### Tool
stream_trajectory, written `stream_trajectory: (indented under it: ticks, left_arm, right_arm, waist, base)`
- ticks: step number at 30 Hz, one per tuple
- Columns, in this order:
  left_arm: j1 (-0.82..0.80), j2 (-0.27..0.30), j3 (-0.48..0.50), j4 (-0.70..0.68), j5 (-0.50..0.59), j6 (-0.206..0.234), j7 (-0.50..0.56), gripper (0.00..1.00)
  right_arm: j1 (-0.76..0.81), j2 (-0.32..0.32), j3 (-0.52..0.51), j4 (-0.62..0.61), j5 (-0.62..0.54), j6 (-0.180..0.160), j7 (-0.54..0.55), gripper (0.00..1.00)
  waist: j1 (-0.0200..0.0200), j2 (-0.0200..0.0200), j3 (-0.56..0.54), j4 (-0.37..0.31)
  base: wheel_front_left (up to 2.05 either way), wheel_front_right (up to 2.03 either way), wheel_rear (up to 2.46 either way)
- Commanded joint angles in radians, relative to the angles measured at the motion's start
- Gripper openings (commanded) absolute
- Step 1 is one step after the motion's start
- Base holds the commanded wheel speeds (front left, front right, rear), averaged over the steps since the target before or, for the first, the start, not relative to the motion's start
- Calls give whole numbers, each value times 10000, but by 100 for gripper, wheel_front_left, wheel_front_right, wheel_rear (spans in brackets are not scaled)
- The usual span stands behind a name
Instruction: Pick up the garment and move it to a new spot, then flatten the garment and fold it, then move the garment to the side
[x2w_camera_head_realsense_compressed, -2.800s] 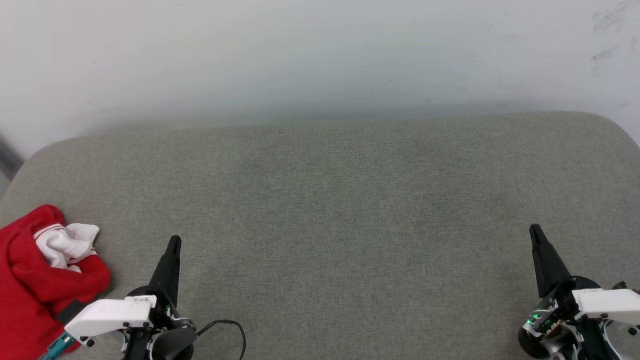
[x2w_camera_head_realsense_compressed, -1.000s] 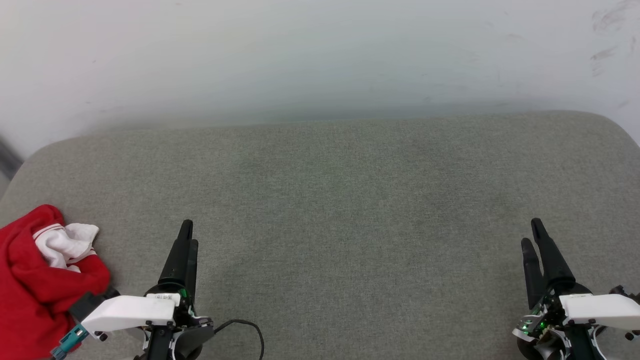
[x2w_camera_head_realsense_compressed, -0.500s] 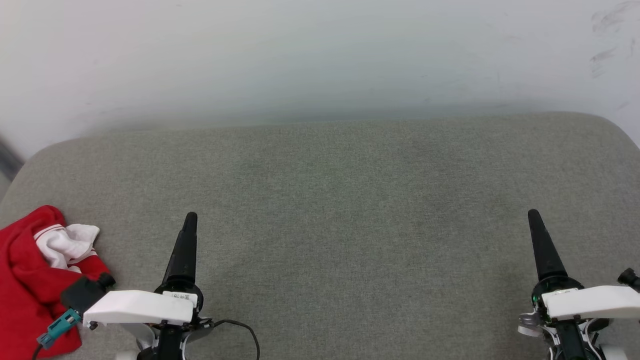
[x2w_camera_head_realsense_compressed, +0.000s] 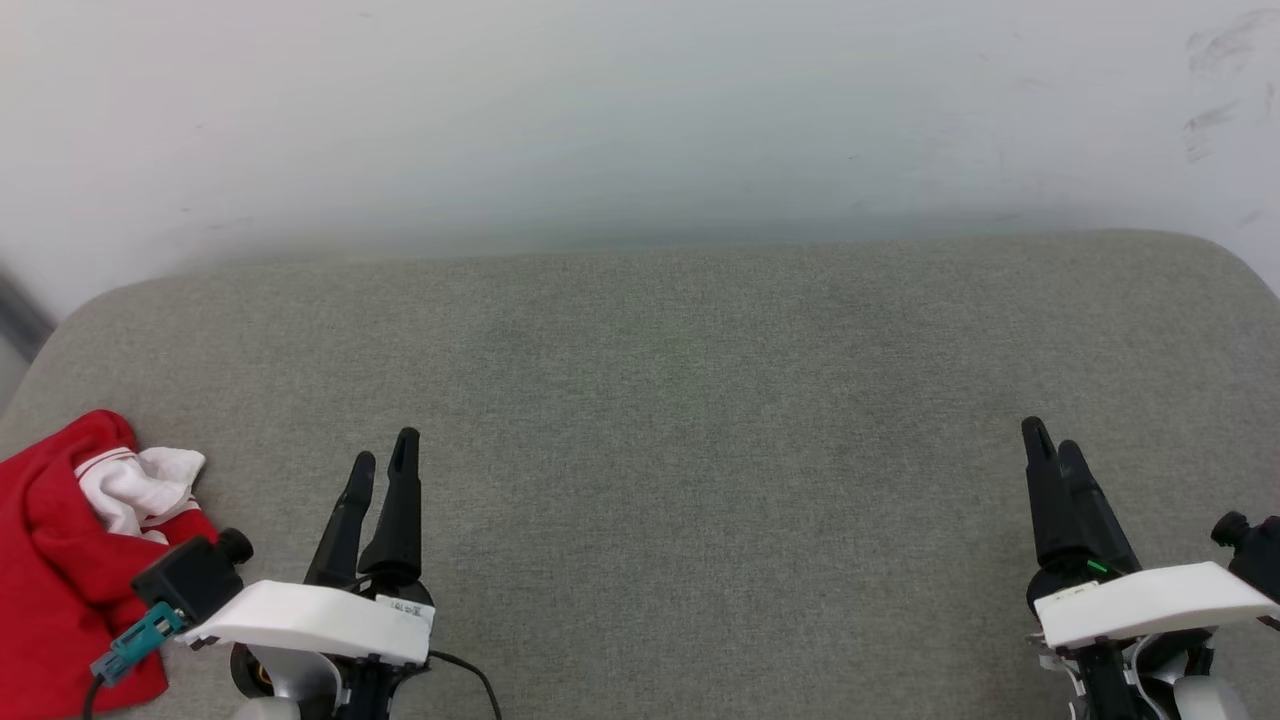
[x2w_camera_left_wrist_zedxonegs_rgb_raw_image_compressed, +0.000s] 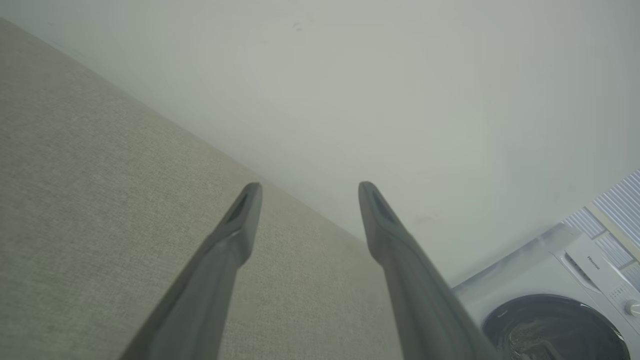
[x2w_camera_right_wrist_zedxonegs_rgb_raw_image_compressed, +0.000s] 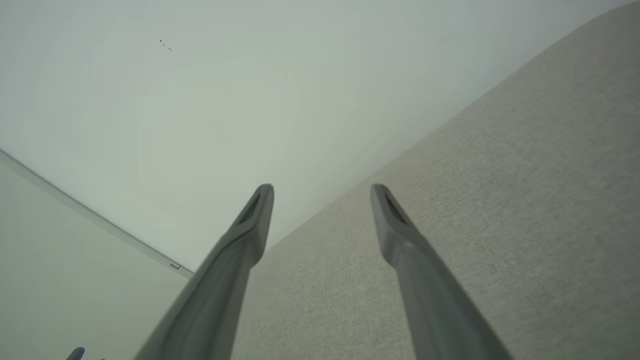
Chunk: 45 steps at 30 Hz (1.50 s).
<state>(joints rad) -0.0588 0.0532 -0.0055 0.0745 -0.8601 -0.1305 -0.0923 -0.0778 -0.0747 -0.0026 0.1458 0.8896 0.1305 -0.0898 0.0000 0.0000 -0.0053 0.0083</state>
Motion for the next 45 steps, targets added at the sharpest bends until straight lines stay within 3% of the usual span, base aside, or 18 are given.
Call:
stream_trajectory:
  ticks: [1, 8, 19, 45]
  left_arm:
    - [-37, 127, -103, -157, 561, -2, -104, 100]
    - [1, 346, -326, 10, 2108, -2, -308, 100]
    - [5, 618, -557, 54, 3951, 224, -613, 100]
    - [115, 792, -878, 539, 6137, 590, -1195, 100]
  right_arm:
    - [-225, -159, 84, -44, -665, 3, -133, 100]
    - [-250, -171, 89, 99, -2491, 2, -261, 100]
    - [-303, -136, 82, 159, -4315, 2, -77, 100]
    - [-136, 154, 6, -45, -7062, 1, 150, 100]
  waist:
    - [0, 0, -5, 10]
    - [0, 0, -39, 29]
    - [0, 0, -76, 67]
    - [0, 0, -162, 118]
  base:
    - [0, 0, 0]
    - [0, 0, 0]
    - [0, 0, 0]
    - [0, 0, 0]
